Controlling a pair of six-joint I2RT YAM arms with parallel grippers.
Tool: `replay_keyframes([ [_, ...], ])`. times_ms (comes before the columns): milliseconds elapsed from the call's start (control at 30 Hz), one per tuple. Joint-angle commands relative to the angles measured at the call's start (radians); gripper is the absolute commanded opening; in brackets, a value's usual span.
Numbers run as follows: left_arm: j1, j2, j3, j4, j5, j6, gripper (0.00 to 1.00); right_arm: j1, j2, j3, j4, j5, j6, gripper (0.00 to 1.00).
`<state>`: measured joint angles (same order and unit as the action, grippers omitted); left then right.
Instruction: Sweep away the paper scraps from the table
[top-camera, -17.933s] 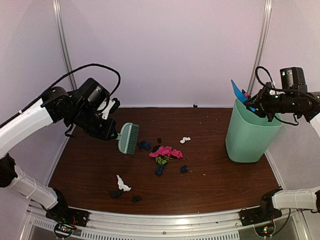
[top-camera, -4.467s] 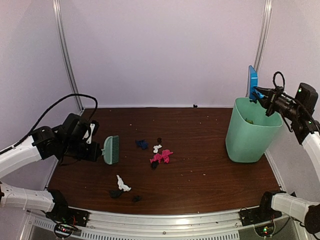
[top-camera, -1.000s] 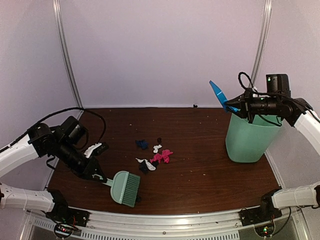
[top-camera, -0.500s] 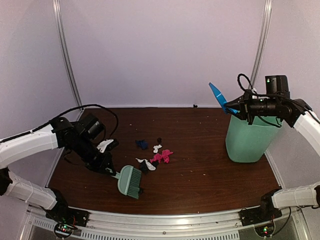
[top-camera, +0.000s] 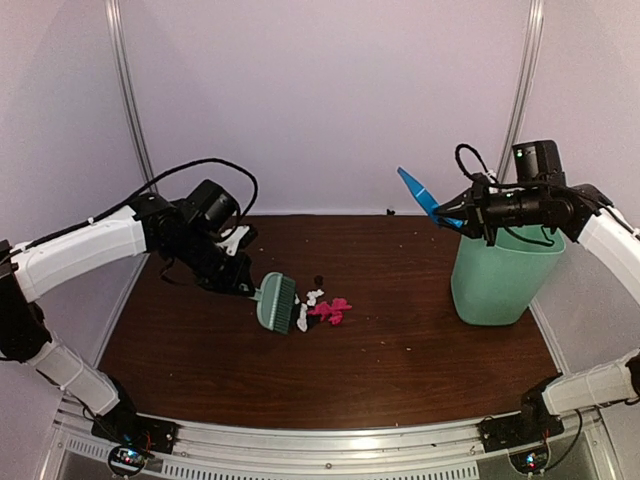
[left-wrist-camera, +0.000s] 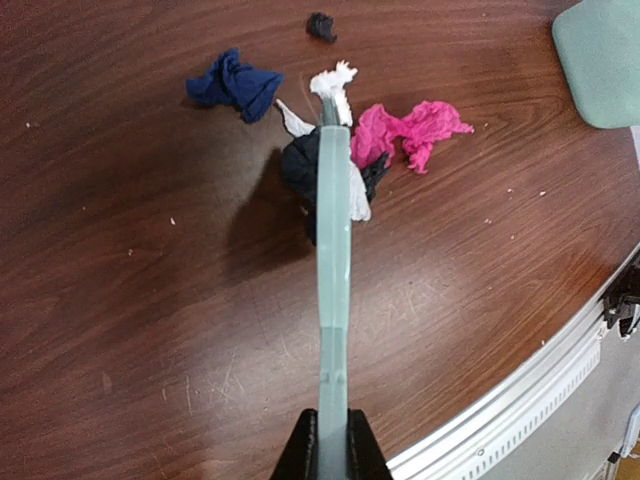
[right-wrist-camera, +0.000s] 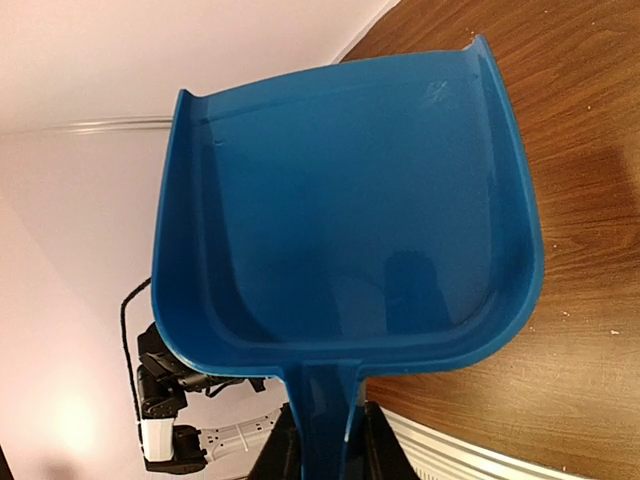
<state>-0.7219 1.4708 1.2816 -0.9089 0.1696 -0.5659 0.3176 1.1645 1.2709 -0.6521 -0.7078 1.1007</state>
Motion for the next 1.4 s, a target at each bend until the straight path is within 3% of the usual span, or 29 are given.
replay_keyframes([
  [0,-0.004,-0.051,0.103,-0.047,-0.030,0.022,0.00,0.069,0.034,0.097,-0.080,0.032,-0.108,0.00],
  [333,0.003,-0.057,0.259,-0.272,-0.171,0.041,0.00,0.300,0.190,0.215,-0.346,0.249,-0.419,0.00],
  [500,0.009,-0.006,0.315,-0.305,-0.239,0.039,0.00,0.401,0.253,0.214,-0.377,0.375,-0.571,0.00],
  [767,0.012,0.087,0.343,-0.317,-0.299,0.067,0.00,0.433,0.276,0.114,-0.349,0.460,-0.799,0.00],
  [967,0.012,0.146,0.348,-0.315,-0.315,0.068,0.00,0.437,0.327,0.022,-0.326,0.491,-0.863,0.00],
  [1367,0.012,0.243,0.372,-0.320,-0.306,0.094,0.00,0.476,0.496,0.003,-0.347,0.539,-1.068,0.00],
])
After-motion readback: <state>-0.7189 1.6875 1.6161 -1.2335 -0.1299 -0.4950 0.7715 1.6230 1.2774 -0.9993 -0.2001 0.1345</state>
